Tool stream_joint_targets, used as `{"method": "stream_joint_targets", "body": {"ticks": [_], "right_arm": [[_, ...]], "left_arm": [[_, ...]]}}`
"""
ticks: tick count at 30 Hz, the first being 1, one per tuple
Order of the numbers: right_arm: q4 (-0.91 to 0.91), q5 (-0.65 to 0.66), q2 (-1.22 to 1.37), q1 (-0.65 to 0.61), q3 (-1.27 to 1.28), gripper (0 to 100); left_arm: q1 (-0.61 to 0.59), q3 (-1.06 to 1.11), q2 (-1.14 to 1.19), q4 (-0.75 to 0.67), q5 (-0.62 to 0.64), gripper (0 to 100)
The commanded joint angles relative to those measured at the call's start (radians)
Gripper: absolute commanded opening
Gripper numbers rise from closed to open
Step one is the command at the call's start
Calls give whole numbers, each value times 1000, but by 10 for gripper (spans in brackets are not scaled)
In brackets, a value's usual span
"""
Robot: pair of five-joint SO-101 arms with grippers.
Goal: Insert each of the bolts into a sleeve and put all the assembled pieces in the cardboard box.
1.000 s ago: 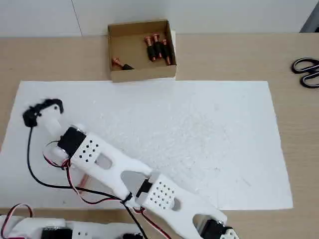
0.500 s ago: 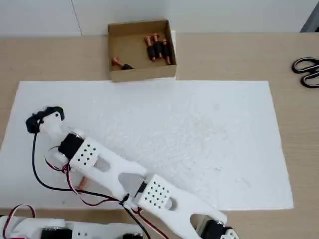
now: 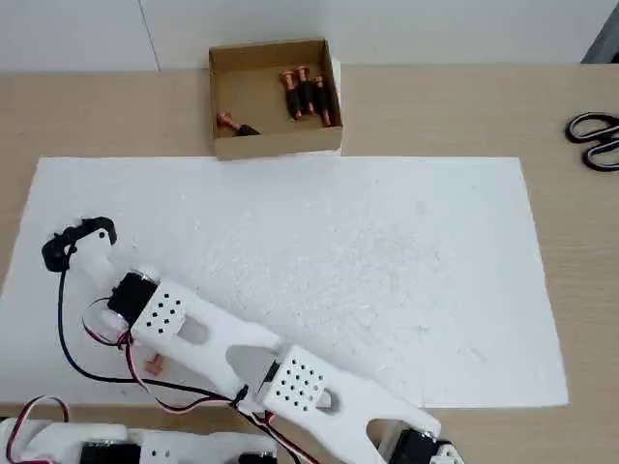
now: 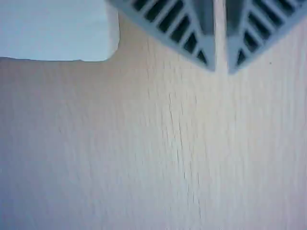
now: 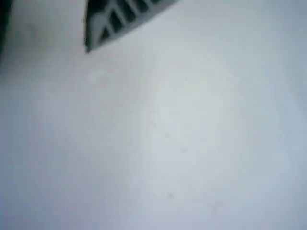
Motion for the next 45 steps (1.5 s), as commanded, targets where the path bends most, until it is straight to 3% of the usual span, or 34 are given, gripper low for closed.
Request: {"method": "stream_joint_targets", "body": {"ticks": [1,6,12,18,23,26,30,33,36,40,45], "right_arm": [[-53,-5,16,16,-18,208],[-53,-5,16,30,-18,4],[-51,-5,16,68,-34,4],[22,8,16,120,-226,4],[90,104,-4,147,-353,4],[93,110,-79,197,-353,4],[88,110,-186,329,-354,4],[93,110,-265,450,-354,4],[97,110,-343,565,-354,4],[191,110,-467,664,-354,4],[226,143,-648,722,-353,4]], "left_arm": [[-5,-4,-11,0,6,6],[-5,-41,-11,0,6,6],[0,-70,-11,0,6,6],[5,-70,-11,2,8,6],[8,-70,-11,2,9,6],[77,-73,-11,6,9,6],[313,-111,-11,26,11,6],[615,-168,-9,80,12,6],[913,-191,-8,80,100,6],[1247,-193,-6,-25,187,6],[1491,-185,-2,-86,107,6]]}}
